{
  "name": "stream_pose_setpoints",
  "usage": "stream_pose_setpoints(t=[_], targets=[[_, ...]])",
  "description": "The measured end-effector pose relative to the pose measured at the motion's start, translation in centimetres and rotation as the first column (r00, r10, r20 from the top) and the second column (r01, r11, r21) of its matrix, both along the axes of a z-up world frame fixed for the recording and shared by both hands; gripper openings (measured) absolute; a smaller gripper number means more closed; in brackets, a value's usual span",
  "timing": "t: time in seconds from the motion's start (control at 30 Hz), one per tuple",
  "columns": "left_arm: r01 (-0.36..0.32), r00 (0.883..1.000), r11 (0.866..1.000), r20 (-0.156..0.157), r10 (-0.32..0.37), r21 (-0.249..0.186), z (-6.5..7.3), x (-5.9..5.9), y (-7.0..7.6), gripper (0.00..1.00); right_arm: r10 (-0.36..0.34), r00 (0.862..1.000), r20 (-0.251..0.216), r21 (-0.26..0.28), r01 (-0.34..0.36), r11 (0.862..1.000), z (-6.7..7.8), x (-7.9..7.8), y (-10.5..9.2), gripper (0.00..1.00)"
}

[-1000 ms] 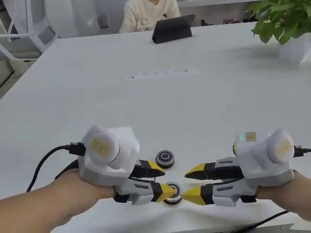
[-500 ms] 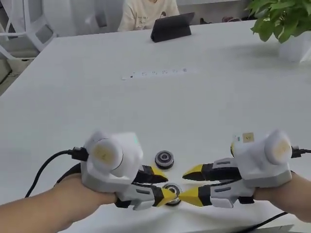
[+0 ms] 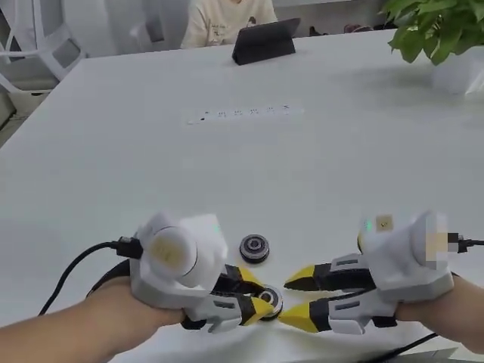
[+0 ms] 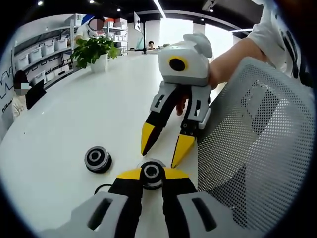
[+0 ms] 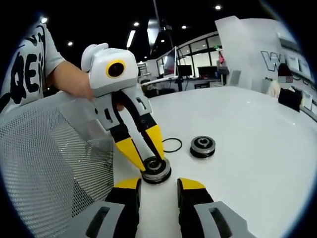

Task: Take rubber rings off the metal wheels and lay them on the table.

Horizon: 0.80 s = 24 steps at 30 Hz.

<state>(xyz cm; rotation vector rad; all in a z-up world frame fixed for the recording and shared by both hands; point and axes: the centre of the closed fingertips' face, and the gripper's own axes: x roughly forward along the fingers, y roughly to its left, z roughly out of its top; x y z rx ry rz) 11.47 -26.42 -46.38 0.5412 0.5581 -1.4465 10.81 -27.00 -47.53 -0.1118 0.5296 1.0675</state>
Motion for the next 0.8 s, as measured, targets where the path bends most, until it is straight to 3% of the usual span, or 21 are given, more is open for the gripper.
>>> stream_pose_setpoints(t=[0.13,0.33,0.63,0.7,0.8], targets=[[0.008,1.000,1.000,0.015,-0.008,-0.001,0.0,0.0,0.0,0.09,0.002,1.000,0.003,0.001,-0.002,1.000,-0.1,0.0,0.2,0.27],[0.024,0.998,1.000,0.064,-0.024,-0.003,0.2,0.0,-0.2,0.07,0.003,1.000,0.012,-0.004,-0.003,1.000,-0.2,0.2,0.5,0.26],[0.005,0.999,1.000,0.046,-0.005,-0.007,0.2,0.0,0.0,0.07,0.022,0.999,0.024,-0.024,-0.022,0.999,-0.4,0.0,1.0,0.22],[0.001,0.999,1.000,0.046,-0.001,-0.010,0.2,0.0,0.0,0.07,0.036,0.998,0.056,-0.046,-0.033,0.998,-0.2,0.0,1.1,0.21],[-0.003,0.999,1.000,0.045,0.003,-0.014,0.2,0.0,0.0,0.07,0.036,0.998,0.056,-0.054,-0.033,0.998,-0.2,-0.1,1.0,0.20]])
